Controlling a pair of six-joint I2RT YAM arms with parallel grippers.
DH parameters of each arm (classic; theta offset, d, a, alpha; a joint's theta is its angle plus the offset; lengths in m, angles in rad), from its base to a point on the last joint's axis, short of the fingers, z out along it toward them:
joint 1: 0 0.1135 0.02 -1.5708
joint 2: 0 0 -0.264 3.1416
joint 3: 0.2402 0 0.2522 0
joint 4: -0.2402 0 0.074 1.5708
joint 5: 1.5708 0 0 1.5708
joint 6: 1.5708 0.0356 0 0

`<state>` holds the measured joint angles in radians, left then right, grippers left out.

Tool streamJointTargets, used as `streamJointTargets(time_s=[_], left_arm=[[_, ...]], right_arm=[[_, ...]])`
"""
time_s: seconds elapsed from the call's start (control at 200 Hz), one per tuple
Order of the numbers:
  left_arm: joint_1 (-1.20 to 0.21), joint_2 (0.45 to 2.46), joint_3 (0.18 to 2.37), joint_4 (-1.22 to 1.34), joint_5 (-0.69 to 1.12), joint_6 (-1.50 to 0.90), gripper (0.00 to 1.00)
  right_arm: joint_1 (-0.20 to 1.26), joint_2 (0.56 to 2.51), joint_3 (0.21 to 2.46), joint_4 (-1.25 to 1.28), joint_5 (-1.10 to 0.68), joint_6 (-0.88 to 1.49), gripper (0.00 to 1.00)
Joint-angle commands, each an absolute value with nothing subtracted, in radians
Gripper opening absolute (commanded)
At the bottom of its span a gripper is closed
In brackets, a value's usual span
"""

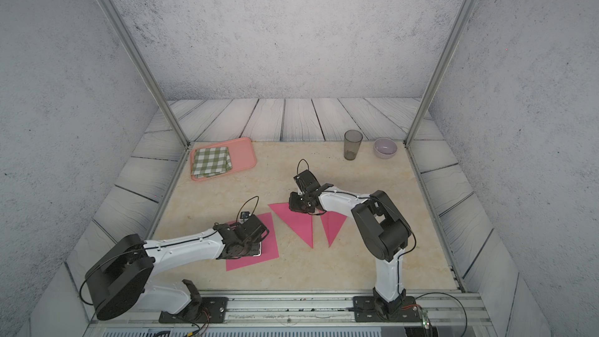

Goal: Fold the square paper diagonally
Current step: Move the paper to the center of the board.

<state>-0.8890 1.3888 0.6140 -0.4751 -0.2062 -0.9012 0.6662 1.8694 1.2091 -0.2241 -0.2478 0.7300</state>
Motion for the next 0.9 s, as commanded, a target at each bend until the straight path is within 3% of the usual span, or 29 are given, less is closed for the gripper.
streamJointTargets(time_s=[0.0, 0.195, 0.415, 0.545, 0.721, 0.896], left_arm=[[-0.965, 1.408, 0.614, -0.617, -0.153, -0.967, 0.69], [-1.059, 1.388, 0.674, -0.627, -0.182, -1.007, 0.69], [-1.081, 1.370, 0.744, -0.608, -0.184, -0.914, 0.69], [-1.095, 1.348, 0.782, -0.591, -0.167, -0.843, 0.68], [-1.098, 1.284, 0.835, -0.650, -0.171, -0.804, 0.69], [-1.071, 1.117, 0.830, -0.809, -0.365, -0.824, 0.74]], right_arm=[[0.667, 1.717, 1.234, -0.310, -0.275, 0.676, 0.29], [0.667, 1.543, 1.166, -0.401, -0.255, 0.674, 0.42], [0.705, 1.385, 1.081, -0.503, -0.206, 0.679, 0.43], [0.808, 1.253, 1.005, -0.580, -0.122, 0.744, 0.47], [0.984, 1.037, 0.788, -0.543, 0.079, 1.003, 0.51], [1.180, 1.025, 0.663, -0.441, 0.187, 1.168, 0.55]])
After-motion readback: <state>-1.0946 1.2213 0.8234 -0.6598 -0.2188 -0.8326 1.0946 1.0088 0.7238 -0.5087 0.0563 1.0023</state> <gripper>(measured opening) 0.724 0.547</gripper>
